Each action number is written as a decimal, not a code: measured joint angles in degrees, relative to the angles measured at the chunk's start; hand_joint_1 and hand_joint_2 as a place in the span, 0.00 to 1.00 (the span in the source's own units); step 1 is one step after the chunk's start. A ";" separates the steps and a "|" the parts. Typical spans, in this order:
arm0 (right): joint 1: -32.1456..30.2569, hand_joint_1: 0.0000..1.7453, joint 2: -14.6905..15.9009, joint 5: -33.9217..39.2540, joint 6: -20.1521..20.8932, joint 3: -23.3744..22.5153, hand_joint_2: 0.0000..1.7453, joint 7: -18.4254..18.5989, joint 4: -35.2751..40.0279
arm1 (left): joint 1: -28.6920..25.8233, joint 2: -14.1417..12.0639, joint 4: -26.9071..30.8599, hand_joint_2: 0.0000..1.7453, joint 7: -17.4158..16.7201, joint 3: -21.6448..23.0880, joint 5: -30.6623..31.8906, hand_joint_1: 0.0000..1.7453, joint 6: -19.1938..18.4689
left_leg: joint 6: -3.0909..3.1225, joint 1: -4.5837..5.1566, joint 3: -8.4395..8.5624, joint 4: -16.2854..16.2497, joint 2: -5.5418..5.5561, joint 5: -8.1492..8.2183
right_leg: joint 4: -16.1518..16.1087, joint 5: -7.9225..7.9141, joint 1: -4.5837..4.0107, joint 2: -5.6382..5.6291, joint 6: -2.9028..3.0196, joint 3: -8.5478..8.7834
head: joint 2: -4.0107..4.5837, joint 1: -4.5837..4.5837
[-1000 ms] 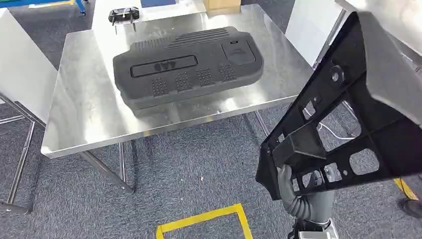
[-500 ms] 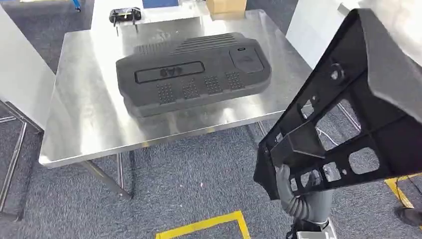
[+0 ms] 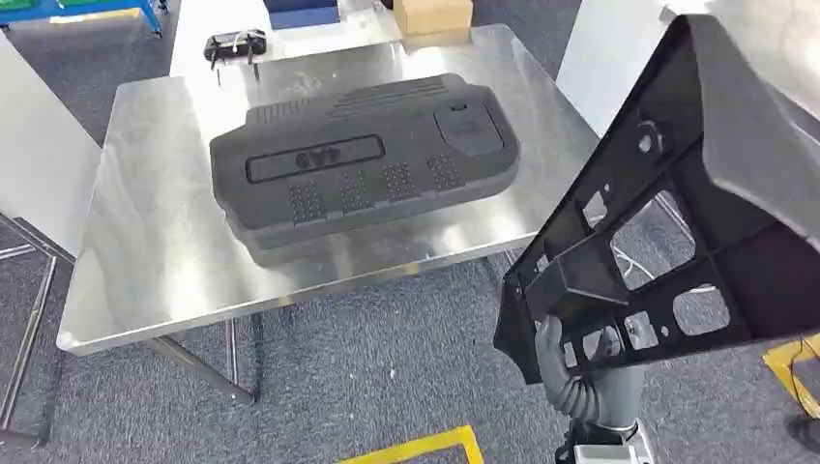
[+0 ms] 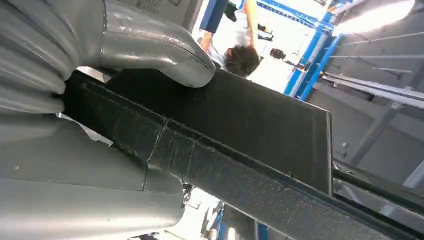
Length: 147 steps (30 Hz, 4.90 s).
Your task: Take the parts from the cabinet and place them on the table.
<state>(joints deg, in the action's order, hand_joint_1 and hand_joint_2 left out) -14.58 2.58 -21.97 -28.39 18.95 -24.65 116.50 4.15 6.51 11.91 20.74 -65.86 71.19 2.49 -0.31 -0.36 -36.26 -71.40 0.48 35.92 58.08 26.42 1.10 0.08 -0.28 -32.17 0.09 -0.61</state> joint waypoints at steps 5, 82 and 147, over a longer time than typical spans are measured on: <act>-0.01 1.00 0.00 -0.15 0.00 -0.02 1.00 0.00 -0.02 | -0.20 -0.09 -0.02 1.00 -0.02 0.00 0.02 0.00 0.02 | -0.13 -0.36 -2.18 3.22 -0.17 -7.49 | 0.03 1.92 0.03 -0.48 -0.31 2.58 | 0.00 -0.02; 27.53 1.00 0.17 -29.29 4.79 10.07 1.00 13.51 -15.80 | 2.03 0.59 -0.04 1.00 -1.90 1.14 3.67 0.00 -0.11 | 1.38 0.28 0.77 11.16 0.50 -9.96 | -0.80 1.87 -0.86 -0.56 -1.18 2.24 | 0.00 0.42; 59.79 0.00 -4.63 -51.60 5.27 22.14 0.00 22.58 -88.81 | 5.21 0.33 -0.04 1.00 -7.58 9.22 4.50 0.00 1.27 | 1.43 -0.09 0.92 11.16 0.40 -10.10 | -0.72 1.76 -1.23 -0.53 -1.31 2.31 | 0.00 0.40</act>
<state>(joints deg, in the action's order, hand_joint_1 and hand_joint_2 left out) 45.21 -2.05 -73.57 -23.12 41.09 -2.08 27.69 9.36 6.84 11.87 13.16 -56.63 75.69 3.76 1.12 -0.45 -35.34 -60.24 0.88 25.82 57.35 28.19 -0.13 -0.46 -1.60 -29.86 0.09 -0.22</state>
